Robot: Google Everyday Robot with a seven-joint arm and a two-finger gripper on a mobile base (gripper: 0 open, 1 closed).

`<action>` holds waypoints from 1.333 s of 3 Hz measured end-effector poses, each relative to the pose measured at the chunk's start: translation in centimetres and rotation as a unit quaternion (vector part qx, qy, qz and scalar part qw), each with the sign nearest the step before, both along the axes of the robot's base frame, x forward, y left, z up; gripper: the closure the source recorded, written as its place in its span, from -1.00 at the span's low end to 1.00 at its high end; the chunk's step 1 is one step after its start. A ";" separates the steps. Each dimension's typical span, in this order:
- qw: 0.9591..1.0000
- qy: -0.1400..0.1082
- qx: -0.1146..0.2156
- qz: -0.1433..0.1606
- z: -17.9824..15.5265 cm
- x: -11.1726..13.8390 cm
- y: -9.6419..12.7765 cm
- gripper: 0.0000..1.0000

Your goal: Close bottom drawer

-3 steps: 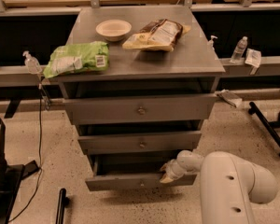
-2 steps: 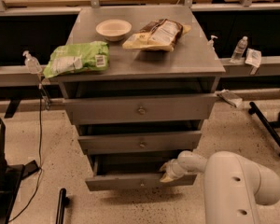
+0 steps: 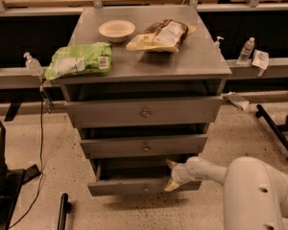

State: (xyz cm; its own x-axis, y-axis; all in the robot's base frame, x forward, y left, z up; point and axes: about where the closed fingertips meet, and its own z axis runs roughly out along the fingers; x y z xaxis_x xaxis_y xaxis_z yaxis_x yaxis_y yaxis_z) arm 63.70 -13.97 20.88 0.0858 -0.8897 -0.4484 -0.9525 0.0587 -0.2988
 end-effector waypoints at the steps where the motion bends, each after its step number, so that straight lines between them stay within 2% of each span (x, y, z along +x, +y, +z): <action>1: 0.999 -0.007 0.039 -0.002 1.0 -1.9 -0.4 -1.00; 2: 0.995 0.020 0.098 -0.017 -0.1 -4.5 -2.1 -0.57; 3: 0.989 0.040 0.139 -0.026 -0.9 -5.9 -3.3 -0.11; 4: 0.984 0.049 0.168 -0.025 -1.9 -6.8 -4.4 0.36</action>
Offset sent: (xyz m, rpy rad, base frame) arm -0.0626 -0.0444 -0.0093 0.2756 0.0929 -0.0699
